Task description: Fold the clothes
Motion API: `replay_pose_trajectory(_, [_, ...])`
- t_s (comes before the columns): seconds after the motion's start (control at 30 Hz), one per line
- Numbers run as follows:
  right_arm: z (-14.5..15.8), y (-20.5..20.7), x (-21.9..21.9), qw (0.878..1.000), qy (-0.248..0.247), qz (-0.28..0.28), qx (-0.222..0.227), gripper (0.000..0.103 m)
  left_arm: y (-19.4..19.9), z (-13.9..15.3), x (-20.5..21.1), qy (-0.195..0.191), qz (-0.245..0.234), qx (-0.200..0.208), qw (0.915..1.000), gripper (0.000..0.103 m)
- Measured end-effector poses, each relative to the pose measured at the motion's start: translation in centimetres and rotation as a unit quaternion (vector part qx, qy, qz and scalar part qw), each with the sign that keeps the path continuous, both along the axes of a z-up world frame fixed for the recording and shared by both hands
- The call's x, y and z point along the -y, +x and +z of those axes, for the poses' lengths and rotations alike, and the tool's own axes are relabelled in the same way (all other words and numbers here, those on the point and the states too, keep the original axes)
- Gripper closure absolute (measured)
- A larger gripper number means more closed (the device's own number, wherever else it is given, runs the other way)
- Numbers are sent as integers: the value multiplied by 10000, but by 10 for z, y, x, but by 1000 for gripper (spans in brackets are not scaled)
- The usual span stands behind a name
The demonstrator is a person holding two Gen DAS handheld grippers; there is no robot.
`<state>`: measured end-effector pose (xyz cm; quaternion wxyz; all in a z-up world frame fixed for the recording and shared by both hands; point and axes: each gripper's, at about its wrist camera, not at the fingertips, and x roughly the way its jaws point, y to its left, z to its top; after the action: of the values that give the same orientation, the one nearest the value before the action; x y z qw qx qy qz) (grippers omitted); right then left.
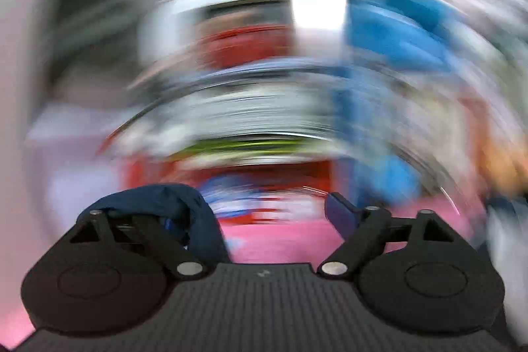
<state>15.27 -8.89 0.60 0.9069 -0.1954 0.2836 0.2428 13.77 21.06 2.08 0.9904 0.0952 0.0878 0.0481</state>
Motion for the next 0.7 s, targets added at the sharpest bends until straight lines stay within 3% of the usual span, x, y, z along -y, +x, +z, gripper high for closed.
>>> replay_pose_trajectory(0.03, [-1,1,3,10000,26,-66,-32,0,-4,-7,25,622,-317,-155,9974,0])
replay_pose_trajectory(0.13, [-4,1,12,9996,161,-198,-156,0,4,-27,53,880,220,-889,9919,0])
replay_pose_trajectory(0.27, [-8,-3,23,9990,207,-309,-241,0,18,-30,16,-543,927,-1409,9842,0])
replay_pose_trajectory(0.4, [-13,-1,28,9980,289,-395,-410,0,30,-27,-2,-847,1402,-1310,9777,0])
replay_pose_trajectory(0.43, [-14,0,29,9974,327,-418,-490,0,31,-29,-8,-919,1465,-1286,9765,10])
replay_pose_trajectory(0.47, [-15,0,29,9968,381,-406,-578,0,34,-30,-15,-1011,1517,-1259,9752,42])
replay_pose_trajectory(0.5, [-16,0,30,9963,430,-372,-643,0,37,-30,-19,-1072,1630,-1242,9729,63])
replay_pose_trajectory(0.53, [-17,0,30,9959,470,-345,-696,0,39,-28,-23,-1106,1827,-1173,9699,91])
replay_pose_trajectory(0.7, [-11,21,38,9937,277,-1082,-130,0,37,-4,-42,-1063,2629,-480,9577,98])
